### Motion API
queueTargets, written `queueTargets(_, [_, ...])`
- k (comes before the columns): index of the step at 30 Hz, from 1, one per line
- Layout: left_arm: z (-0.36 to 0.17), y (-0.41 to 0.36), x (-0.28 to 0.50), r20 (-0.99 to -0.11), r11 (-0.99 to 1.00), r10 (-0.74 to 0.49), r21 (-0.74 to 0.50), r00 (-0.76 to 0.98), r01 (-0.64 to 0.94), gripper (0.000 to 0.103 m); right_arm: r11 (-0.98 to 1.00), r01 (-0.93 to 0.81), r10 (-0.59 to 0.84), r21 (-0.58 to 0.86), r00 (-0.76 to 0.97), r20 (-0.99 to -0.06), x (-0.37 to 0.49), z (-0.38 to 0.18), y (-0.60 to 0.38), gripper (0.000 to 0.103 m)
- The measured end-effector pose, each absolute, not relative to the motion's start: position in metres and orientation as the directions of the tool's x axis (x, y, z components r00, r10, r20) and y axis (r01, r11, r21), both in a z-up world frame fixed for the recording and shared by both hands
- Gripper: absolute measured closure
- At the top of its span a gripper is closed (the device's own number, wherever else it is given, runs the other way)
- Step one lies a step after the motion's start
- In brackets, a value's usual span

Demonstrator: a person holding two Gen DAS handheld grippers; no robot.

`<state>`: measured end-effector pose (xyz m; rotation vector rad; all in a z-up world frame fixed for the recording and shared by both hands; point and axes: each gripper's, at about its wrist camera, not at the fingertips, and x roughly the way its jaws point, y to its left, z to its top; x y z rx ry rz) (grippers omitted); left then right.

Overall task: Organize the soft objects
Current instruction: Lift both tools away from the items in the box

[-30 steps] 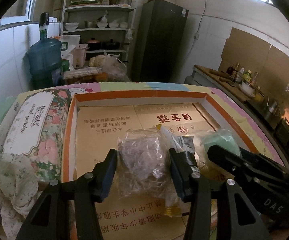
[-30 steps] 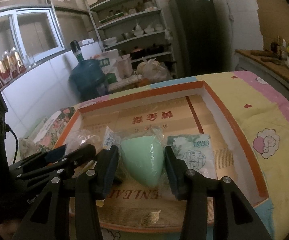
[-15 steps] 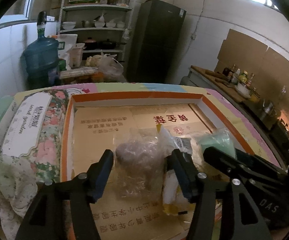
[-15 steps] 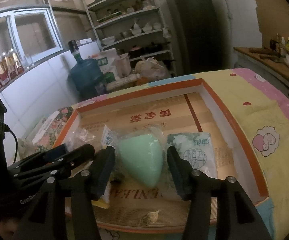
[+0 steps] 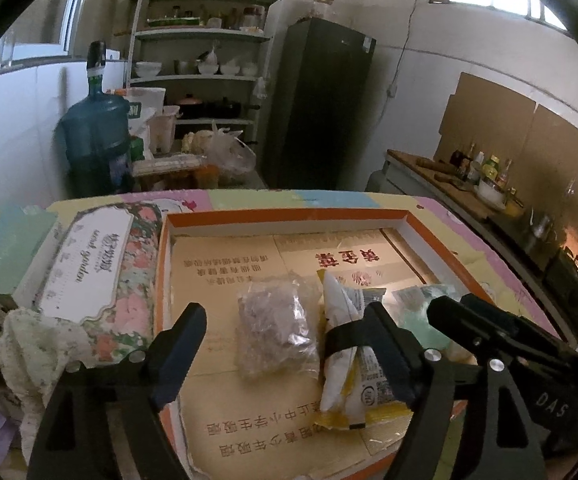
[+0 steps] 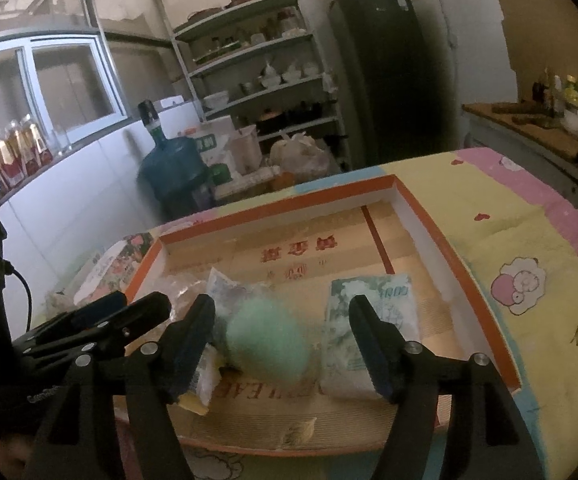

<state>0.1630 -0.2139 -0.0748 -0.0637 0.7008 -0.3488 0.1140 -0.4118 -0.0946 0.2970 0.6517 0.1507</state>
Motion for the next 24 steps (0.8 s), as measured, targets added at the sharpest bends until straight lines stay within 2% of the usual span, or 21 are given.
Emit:
queueTargets(17, [-0.054,-0.21,0.137,-0.576,0.928,-0.362,-0.148,0.733,0.342,0.021,0.949,-0.018,0.186,0.315,0.839,-0.511,0.084,-0.07,-0.409,0.031])
queueTargets(24, [-0.039,-0.202,0.114,-0.508,0.914,-0.399,-0.151,0.763,0.377,0.021,0.949,-0.01,0.17,0.315,0.858,-0.485,0.067,-0.06,-0.407,0.031])
